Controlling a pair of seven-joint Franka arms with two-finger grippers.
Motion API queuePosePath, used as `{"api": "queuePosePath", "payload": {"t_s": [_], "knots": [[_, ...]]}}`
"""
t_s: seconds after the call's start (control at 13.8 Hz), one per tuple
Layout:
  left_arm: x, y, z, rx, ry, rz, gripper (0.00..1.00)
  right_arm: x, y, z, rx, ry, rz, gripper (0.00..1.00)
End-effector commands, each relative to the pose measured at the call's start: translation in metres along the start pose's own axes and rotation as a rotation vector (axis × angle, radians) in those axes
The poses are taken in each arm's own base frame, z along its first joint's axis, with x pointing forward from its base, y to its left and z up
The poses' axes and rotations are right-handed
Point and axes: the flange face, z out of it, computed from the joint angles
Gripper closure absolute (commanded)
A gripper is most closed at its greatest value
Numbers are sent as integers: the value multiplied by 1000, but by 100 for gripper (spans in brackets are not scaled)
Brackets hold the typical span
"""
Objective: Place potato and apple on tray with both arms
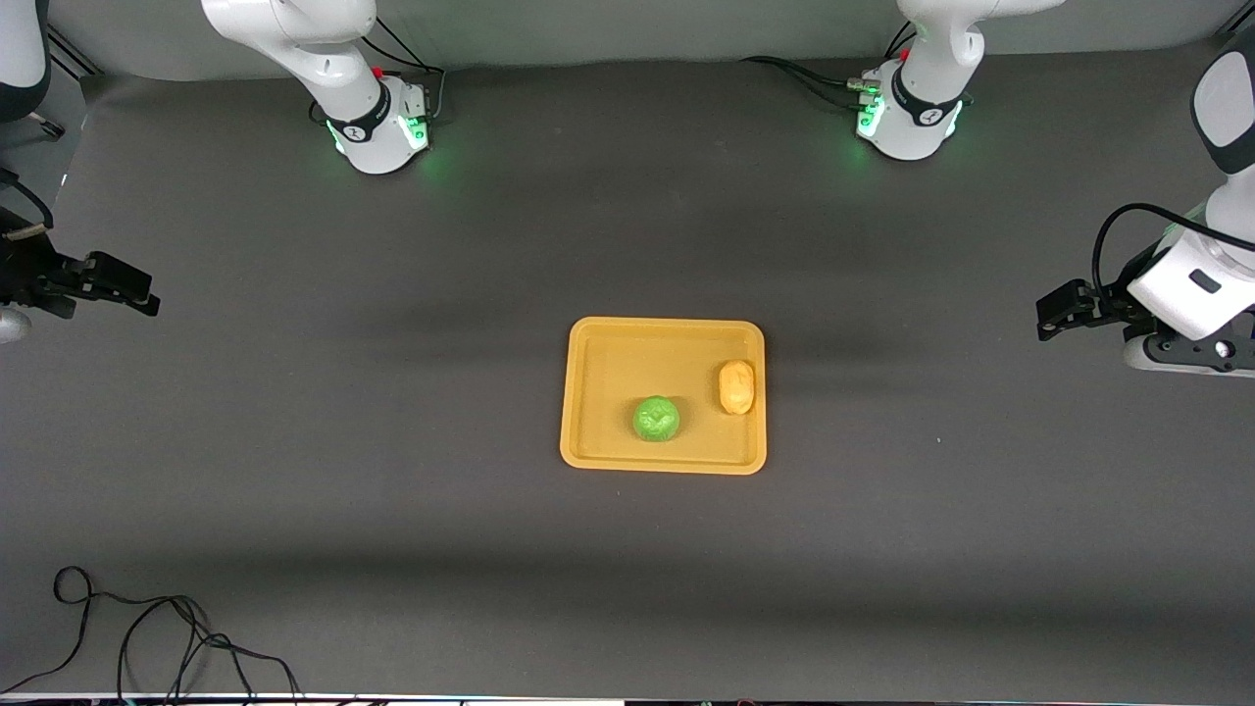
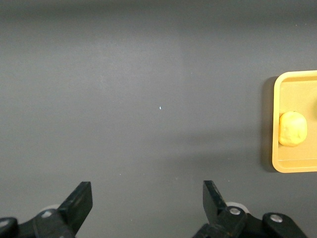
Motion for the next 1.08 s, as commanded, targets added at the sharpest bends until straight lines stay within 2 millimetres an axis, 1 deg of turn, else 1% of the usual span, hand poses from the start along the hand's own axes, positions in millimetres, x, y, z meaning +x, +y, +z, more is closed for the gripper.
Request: {"api": "queuePosePath", "payload": {"t_s": [0.0, 0.29, 0.58, 1.01], "knots": [[1, 1, -5, 5, 1, 11, 1, 12, -3, -4, 7, 7, -12, 0], [1, 0, -4, 6, 0, 11, 1, 7, -3, -5, 4, -23, -13, 0], [1, 0, -4, 6, 3, 13, 1, 3, 0, -2, 18, -47, -4, 0], [1, 0, -5, 6, 3, 8, 1, 3, 0, -1, 45, -51, 0, 0]]}}
